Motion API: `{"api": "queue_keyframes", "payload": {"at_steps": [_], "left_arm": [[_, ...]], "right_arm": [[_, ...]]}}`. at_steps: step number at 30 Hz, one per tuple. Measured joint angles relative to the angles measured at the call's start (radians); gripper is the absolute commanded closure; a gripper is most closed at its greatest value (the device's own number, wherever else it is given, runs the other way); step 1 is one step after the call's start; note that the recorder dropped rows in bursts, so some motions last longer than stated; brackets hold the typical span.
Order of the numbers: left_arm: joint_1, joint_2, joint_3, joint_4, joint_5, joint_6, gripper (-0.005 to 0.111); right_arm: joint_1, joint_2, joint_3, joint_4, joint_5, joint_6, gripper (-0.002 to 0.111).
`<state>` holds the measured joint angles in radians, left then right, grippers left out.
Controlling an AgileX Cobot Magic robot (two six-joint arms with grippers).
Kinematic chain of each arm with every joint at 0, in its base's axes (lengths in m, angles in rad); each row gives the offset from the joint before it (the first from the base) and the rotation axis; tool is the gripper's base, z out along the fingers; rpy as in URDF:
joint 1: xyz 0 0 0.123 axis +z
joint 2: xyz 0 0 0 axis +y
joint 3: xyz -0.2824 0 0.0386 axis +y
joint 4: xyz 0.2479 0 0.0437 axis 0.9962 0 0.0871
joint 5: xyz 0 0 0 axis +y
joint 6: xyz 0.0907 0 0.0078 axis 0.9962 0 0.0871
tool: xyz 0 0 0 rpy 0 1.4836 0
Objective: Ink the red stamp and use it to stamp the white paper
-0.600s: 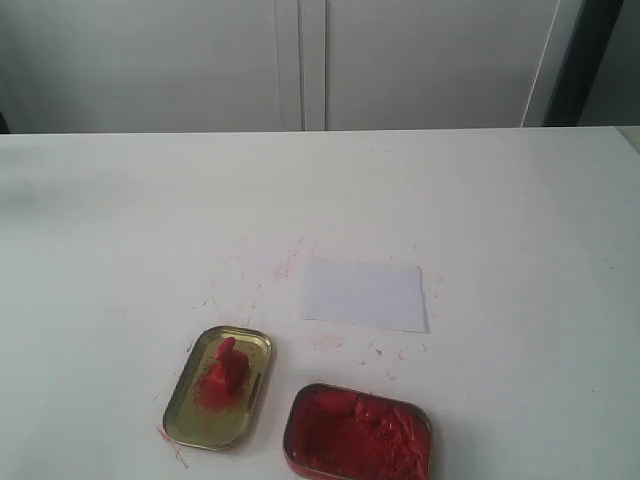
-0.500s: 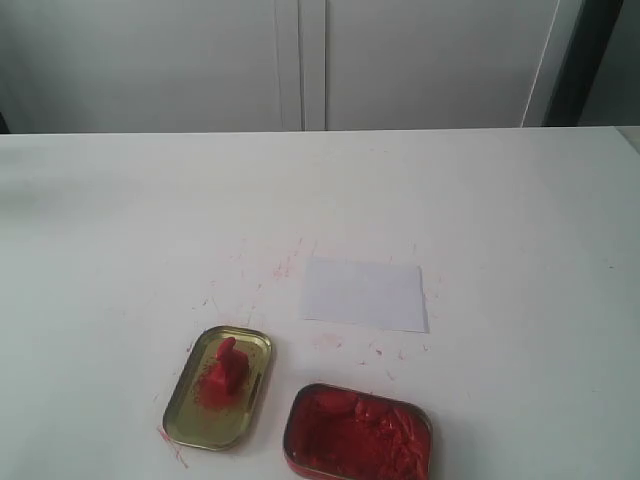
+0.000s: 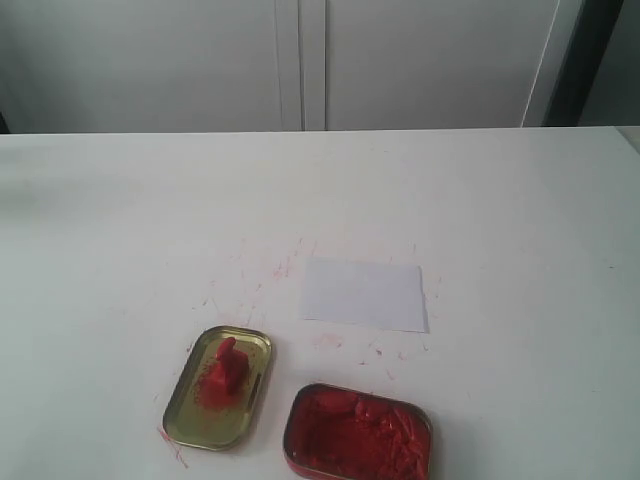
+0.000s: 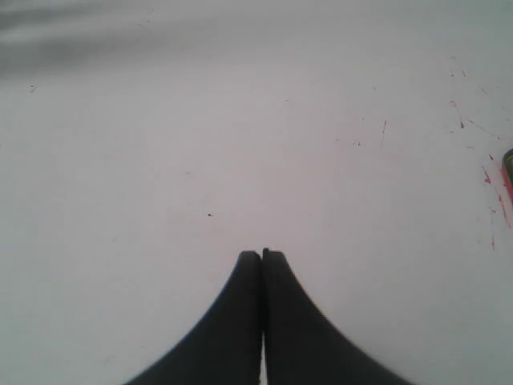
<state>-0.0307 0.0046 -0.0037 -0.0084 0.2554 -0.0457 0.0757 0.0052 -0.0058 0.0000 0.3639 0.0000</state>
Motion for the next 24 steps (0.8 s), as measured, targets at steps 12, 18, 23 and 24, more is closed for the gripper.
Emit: {"api": "queue_keyframes", "payload": {"at_steps": [12,18,23,24], "left_arm": [[0.0,0.0,0.0,0.0,-0.011,0.0,0.107],[0.0,0.0,0.0,0.0,-0.097,0.0,0.107],[0.0,0.0,0.0,0.0,-0.168,0.0,0.107],[0.0,0.0,0.0,0.0,-0.175,0.0,0.107]], "right_arm": [[0.0,0.0,0.0,0.0,0.0,0.0,0.108],[0.0,0.0,0.0,0.0,0.0,0.0,0.108],[0.0,0.0,0.0,0.0,0.0,0.0,0.108],[0.0,0.0,0.0,0.0,0.0,0.0,0.108]]}}
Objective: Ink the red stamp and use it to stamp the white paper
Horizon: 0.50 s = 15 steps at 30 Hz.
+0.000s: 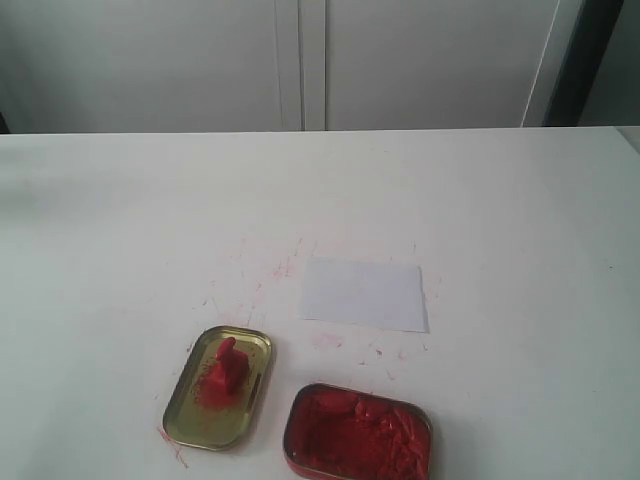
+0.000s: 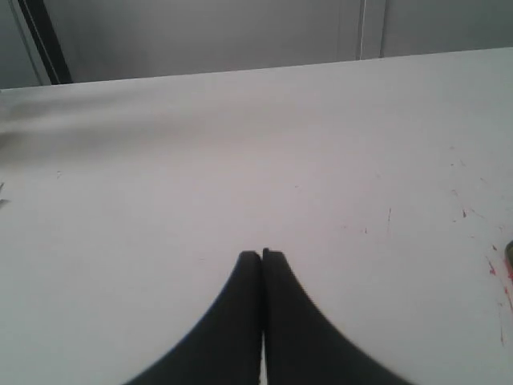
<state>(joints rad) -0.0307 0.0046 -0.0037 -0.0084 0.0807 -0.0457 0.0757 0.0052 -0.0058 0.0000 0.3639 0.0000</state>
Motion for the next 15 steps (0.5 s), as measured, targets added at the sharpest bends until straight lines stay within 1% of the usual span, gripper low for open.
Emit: {"api": "queue_keyframes", "payload": {"at_steps": [10,15], "left_arm": [[0.0,0.0,0.0,0.0,-0.053,0.0,0.107],[0.0,0.0,0.0,0.0,-0.115,0.0,0.107]], "right_arm": [[0.0,0.0,0.0,0.0,0.0,0.0,0.108],[0.0,0.0,0.0,0.0,0.0,0.0,0.108]]}}
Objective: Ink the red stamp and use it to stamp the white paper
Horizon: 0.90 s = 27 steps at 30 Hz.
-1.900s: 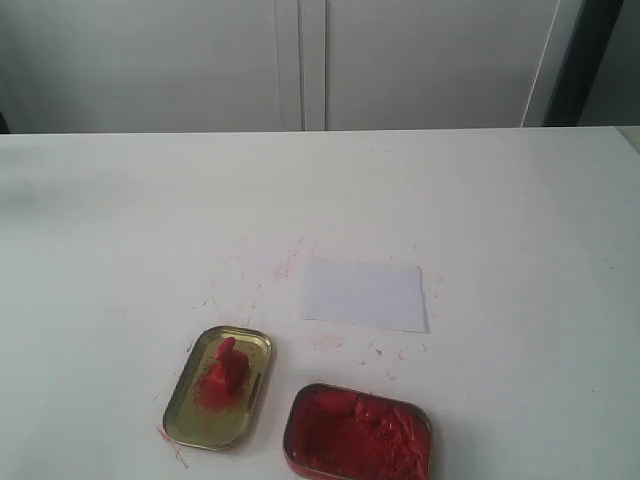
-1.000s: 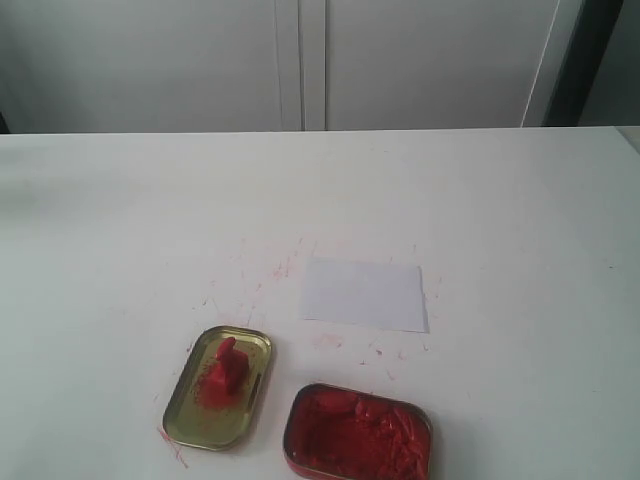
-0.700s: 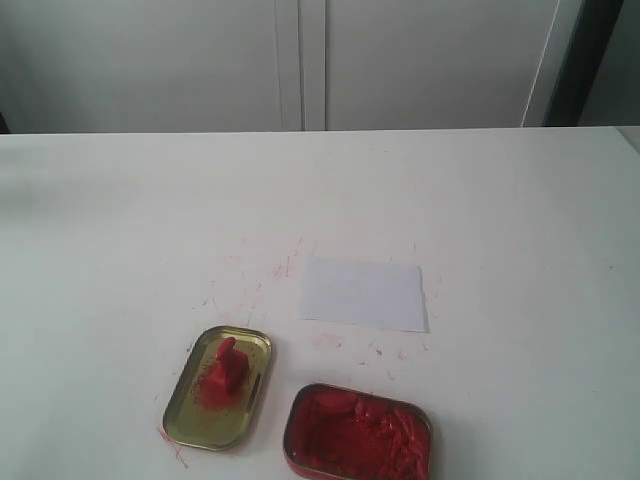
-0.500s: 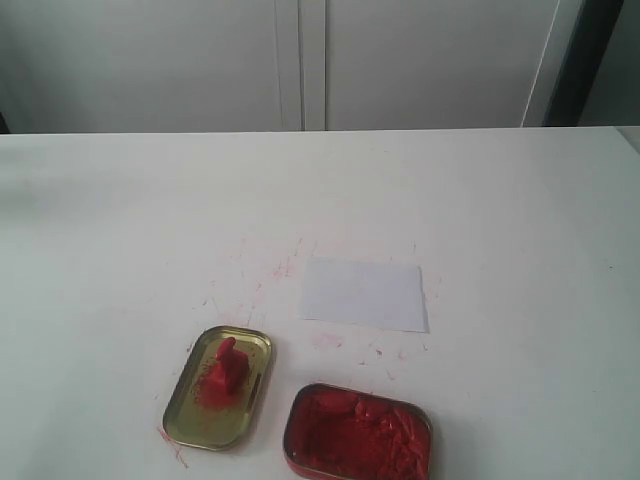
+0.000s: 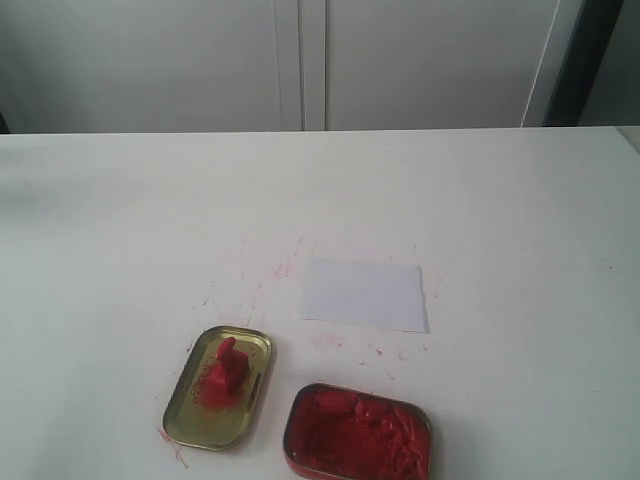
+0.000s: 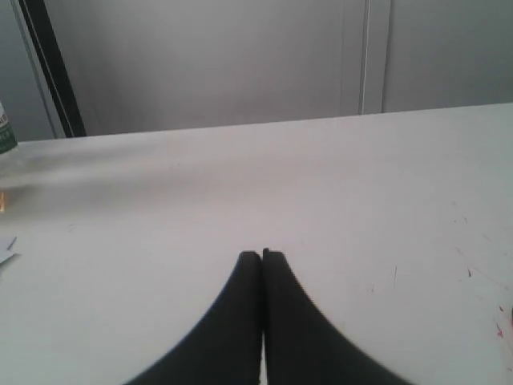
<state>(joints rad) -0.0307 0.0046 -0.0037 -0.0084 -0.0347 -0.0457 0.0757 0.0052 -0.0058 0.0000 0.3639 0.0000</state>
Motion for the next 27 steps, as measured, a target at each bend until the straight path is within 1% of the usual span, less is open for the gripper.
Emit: {"api": "queue_keyframes", "payload": {"at_steps": [7,17,22,27], "left_arm": [[0.0,0.0,0.0,0.0,-0.093,0.0,0.107],[0.0,0.0,0.0,0.0,-0.112,0.0,0.107],[0.0,0.0,-0.012,0.0,-0.057,0.0,0.107],[0.0,0.0,-0.081,0.0,0.027,0.0,0.107]], "right_arm": [[0.0,0.0,0.0,0.0,0.0,0.0,0.108],[0.0,0.0,0.0,0.0,0.0,0.0,0.108],[0.0,0.0,0.0,0.0,0.0,0.0,0.108],[0.0,0.0,0.0,0.0,0.0,0.0,0.108]]}}
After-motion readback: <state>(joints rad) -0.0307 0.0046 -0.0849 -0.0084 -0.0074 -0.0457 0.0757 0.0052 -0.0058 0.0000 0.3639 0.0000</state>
